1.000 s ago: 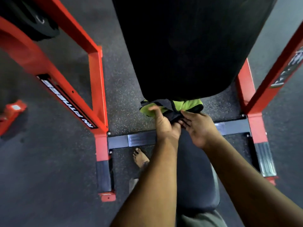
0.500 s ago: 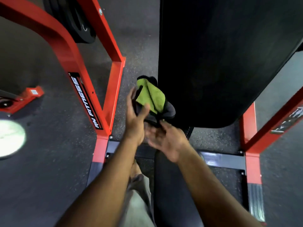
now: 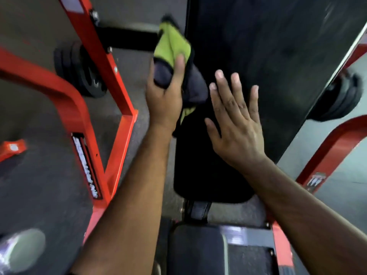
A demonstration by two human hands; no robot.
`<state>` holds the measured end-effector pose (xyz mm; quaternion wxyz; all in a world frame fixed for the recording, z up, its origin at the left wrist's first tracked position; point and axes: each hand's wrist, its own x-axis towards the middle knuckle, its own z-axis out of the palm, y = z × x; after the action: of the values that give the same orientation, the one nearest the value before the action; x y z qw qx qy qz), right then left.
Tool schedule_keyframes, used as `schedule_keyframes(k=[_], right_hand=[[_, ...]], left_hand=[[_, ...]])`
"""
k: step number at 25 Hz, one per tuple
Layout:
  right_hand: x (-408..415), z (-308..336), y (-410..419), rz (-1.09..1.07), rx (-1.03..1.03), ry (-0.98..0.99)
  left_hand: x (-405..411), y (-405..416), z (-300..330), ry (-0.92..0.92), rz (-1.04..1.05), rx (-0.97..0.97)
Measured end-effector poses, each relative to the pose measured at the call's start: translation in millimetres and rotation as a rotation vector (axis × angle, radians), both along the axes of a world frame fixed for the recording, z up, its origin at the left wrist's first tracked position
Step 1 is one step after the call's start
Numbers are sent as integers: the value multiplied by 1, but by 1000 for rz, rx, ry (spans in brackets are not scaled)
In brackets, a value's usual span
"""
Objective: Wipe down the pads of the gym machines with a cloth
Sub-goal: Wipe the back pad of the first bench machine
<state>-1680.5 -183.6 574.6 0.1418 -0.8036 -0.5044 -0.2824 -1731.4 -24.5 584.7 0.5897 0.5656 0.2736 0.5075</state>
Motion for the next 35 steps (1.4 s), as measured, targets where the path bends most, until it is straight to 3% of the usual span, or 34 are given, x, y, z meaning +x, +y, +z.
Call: schedule_keyframes(k=[3, 7, 9, 15, 22, 29, 32, 35], right_hand=[[31, 31, 19, -67, 63, -65], [31, 20, 22, -100, -5, -175], [31, 17, 21, -103, 15, -171], [30, 19, 22, -76, 29, -149], [33, 16, 23, -57, -5, -161], [35, 15, 24, -46, 26, -208], [35, 16, 24, -52, 27, -230], [34, 17, 24, -52, 11, -239]], left_hand=[[-16, -16, -25, 83, -36, -101], [-41, -31, -73, 132, -80, -269], [-30, -26, -56, 118, -47, -244], [31, 7, 71, -65, 46, -31], [8, -11, 17, -7, -1, -183], [79, 51, 175, 20, 90, 89], [68, 46, 154, 57, 38, 99], [29, 9, 71, 137, 100, 35]])
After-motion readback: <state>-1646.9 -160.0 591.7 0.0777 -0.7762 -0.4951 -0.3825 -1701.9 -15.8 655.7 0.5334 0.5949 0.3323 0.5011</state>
